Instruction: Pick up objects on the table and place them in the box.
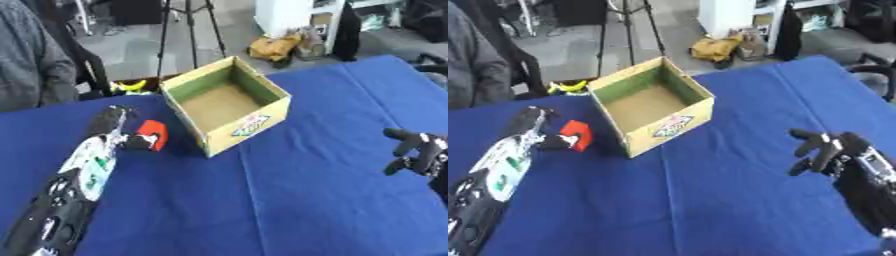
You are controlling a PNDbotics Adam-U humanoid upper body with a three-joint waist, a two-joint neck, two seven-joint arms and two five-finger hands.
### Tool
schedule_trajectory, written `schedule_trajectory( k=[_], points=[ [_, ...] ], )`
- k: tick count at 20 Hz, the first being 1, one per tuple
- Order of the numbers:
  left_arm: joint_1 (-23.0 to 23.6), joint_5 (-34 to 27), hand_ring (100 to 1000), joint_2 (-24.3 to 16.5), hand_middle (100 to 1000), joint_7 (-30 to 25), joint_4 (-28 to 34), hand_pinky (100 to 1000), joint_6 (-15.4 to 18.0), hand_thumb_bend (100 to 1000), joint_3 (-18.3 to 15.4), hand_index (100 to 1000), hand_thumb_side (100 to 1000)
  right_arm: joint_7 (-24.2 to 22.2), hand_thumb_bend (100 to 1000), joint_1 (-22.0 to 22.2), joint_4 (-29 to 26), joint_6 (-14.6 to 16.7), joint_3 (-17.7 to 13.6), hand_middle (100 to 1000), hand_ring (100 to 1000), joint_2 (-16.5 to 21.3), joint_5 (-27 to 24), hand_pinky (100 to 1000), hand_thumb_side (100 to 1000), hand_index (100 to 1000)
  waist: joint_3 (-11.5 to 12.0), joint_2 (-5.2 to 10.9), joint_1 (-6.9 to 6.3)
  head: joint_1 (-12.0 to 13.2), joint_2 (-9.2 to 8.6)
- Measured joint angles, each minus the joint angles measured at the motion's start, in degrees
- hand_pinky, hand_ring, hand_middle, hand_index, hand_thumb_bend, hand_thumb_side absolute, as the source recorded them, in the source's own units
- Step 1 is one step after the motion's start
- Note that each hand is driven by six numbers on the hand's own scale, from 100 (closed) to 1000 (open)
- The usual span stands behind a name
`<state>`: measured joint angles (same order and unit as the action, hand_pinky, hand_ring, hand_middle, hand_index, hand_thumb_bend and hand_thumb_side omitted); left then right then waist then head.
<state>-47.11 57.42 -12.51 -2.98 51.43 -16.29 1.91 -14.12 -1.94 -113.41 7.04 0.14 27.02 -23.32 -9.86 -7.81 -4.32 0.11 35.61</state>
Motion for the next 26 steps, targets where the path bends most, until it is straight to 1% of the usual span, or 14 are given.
schedule_trajectory(
  k=[4,9,14,18,20,21,22,24,25,26],
  points=[
    [0.0,-0.5,563,0.0,607,0.7,-1.0,606,-0.1,493,-0.1,766,422,-0.2,100,-0.1,0.0,0.2,0.2,563,930,0.0,0.1,554,864,459,-0.2,-0.37,-0.12,0.0,-0.37],
    [0.0,-1.0,553,0.5,596,0.9,-2.0,599,-0.1,471,-0.1,751,424,-0.2,100,-0.1,0.0,0.2,0.2,562,931,0.0,0.3,554,865,458,-0.3,-0.69,-0.12,0.0,-0.42],
    [0.0,-1.8,534,0.5,575,1.1,-2.4,581,-0.1,412,-0.1,728,419,-0.2,100,-0.2,0.0,0.2,0.3,562,931,0.0,0.5,554,867,458,-0.3,-0.82,-0.14,0.0,-0.45],
    [0.0,-2.4,521,0.5,560,1.2,-2.6,570,0.0,365,-0.1,711,396,-0.2,100,-0.4,0.0,0.2,0.3,562,931,0.0,0.5,554,868,458,-0.4,-0.85,-0.17,-0.1,-0.47],
    [0.0,-2.6,507,0.5,544,1.2,-2.7,557,0.0,306,-0.1,694,363,-0.2,100,-0.4,0.0,0.2,0.3,562,931,0.0,0.6,554,868,458,-0.4,-0.85,-0.21,-0.1,-0.49],
    [0.0,-2.8,490,0.5,524,1.2,-2.9,543,-0.1,189,-0.1,672,333,-0.2,100,-0.4,0.0,0.2,0.3,562,931,0.0,0.6,554,869,458,-0.4,-0.85,-0.24,-0.1,-0.50],
    [0.0,-2.9,474,0.5,507,1.3,-3.0,527,-0.1,100,-0.1,652,296,-0.2,100,-0.4,0.0,0.2,0.3,562,931,0.0,0.6,554,868,458,-0.4,-0.85,-0.27,-0.2,-0.55],
    [0.0,-3.4,430,0.6,459,1.8,-3.1,486,-0.4,100,-0.2,592,249,-0.2,100,-0.4,0.0,0.2,0.3,562,931,0.0,0.6,554,869,458,-0.5,-0.85,-0.31,-0.2,-0.62],
    [0.0,-3.8,416,0.7,444,2.2,-3.3,474,-0.6,100,-0.2,573,256,-0.2,100,-0.4,0.0,0.2,0.3,562,931,0.0,0.6,554,868,458,-0.5,-0.85,-0.31,-0.2,-0.62],
    [0.0,-4.2,403,0.7,429,2.7,-3.3,459,-0.8,100,-0.3,556,291,-0.2,100,-0.4,0.0,0.2,0.3,562,931,0.0,0.6,554,868,458,-0.5,-0.85,-0.31,-0.2,-0.62]
  ],
)
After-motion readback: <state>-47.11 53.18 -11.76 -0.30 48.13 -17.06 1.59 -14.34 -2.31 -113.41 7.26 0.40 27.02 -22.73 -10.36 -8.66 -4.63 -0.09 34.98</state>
